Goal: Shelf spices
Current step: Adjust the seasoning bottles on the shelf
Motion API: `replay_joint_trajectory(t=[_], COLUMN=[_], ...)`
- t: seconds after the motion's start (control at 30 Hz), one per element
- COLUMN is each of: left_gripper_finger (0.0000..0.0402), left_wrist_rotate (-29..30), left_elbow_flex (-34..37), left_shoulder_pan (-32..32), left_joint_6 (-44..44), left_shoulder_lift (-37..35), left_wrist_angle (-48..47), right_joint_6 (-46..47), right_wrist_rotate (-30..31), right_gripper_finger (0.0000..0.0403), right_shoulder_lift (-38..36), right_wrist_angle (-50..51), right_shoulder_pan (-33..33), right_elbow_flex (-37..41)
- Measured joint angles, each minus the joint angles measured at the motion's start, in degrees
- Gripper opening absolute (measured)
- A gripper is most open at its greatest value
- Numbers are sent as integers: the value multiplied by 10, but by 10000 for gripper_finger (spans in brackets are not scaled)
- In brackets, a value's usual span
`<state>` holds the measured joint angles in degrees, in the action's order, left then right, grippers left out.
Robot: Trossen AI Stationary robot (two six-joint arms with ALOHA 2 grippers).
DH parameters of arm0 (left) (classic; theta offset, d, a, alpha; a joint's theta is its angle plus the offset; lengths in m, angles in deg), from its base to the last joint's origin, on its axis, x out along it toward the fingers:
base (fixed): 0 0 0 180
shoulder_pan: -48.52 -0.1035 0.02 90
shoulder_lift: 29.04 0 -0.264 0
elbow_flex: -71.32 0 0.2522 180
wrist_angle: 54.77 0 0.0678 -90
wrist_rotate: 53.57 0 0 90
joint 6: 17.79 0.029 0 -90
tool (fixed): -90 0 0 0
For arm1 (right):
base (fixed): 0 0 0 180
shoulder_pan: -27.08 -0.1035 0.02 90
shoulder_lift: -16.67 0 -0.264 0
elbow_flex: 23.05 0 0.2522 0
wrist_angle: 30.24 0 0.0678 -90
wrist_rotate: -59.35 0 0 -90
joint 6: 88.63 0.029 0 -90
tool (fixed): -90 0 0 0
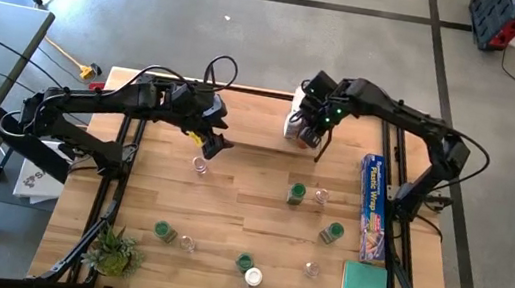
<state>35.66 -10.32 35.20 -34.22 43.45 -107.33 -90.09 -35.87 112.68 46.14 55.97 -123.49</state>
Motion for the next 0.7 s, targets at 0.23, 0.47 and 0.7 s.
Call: replay_joint_trajectory(t=[0.23, 0.47, 0.7], left_gripper_finger=[283, 142, 12], left_wrist_rotate=[-32, -146, -101], left_elbow_flex=[14, 40, 40], left_shoulder_pan=[-8, -55, -96], left_joint_6=[0, -24, -84], left_shoulder_lift=[24, 154, 270], left_wrist_angle=[105, 286, 392], right_joint_6=[20, 117, 212], right_wrist_rotate=[-4, 30, 124], right_gripper_finger=[0, 0, 0], right_shoulder_lift=[-9, -95, -201], right_wrist_angle=[57, 108, 120], right_shoulder_pan=[-21, -81, -143], right_elbow_flex=[-77, -107, -107])
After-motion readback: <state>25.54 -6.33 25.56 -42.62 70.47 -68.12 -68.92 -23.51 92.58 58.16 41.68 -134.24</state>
